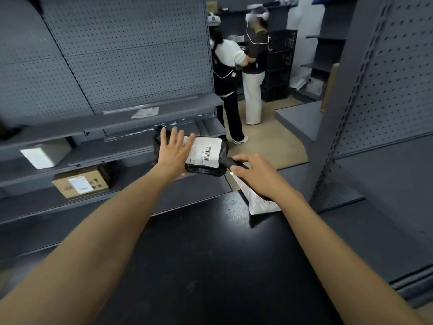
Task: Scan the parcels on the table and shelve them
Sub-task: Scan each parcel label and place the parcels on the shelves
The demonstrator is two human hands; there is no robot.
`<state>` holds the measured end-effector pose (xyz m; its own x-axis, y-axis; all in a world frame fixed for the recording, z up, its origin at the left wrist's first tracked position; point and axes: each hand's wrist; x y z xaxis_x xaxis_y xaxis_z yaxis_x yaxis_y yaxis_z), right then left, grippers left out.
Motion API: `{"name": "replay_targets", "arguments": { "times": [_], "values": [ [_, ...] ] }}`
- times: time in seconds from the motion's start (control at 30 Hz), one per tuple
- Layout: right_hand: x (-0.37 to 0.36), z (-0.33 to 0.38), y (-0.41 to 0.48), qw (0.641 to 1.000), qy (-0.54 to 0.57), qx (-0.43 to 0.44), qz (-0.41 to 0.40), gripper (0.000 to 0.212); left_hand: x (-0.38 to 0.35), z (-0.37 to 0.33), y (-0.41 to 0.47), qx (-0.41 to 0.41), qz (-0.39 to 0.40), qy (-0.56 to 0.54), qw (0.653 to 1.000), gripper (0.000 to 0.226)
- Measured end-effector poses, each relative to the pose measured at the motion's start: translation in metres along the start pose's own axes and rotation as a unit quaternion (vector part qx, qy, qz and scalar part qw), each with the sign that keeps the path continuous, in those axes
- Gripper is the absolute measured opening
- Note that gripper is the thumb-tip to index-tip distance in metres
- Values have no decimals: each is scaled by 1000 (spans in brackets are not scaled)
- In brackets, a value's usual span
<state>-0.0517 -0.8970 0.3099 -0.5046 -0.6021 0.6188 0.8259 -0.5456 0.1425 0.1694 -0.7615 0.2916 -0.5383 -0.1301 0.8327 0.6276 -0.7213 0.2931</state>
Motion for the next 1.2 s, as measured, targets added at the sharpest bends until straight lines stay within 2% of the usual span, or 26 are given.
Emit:
{"name": "replay_targets", "arguments": {
  "times": [0.33,0.63,0.83,1.0,1.2],
  "values": [
    [-4,-17,-18,999,-7,-29,23,38,2,-17,-5,6,24,-4,1000,127],
    [3,-40,-33,998,-33,-49,20,39,-10,-47,-17,-12,28,-60,998,125],
    [-3,-79,-64,993,-35,-108,35,43,-44,-115,-50,-21,46,-160,986,125],
    [4,-131,-108,979,-48,-194,49,50,-54,-186,-74,-83,63,-189,976,122],
    [47,-179,-165,969,-34,-245,9,45,-24,-271,-97,-163,60,-195,965,123]
  ]
}}
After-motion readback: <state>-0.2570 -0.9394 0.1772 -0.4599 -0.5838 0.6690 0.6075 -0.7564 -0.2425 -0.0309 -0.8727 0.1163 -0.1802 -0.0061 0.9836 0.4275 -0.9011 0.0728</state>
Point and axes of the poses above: each hand's wrist, its own y-axis towards the middle knuckle, its own x-axis out of the back of the hand, z = x × y, and after that the axes turned 8 degrees about -z, right-handed
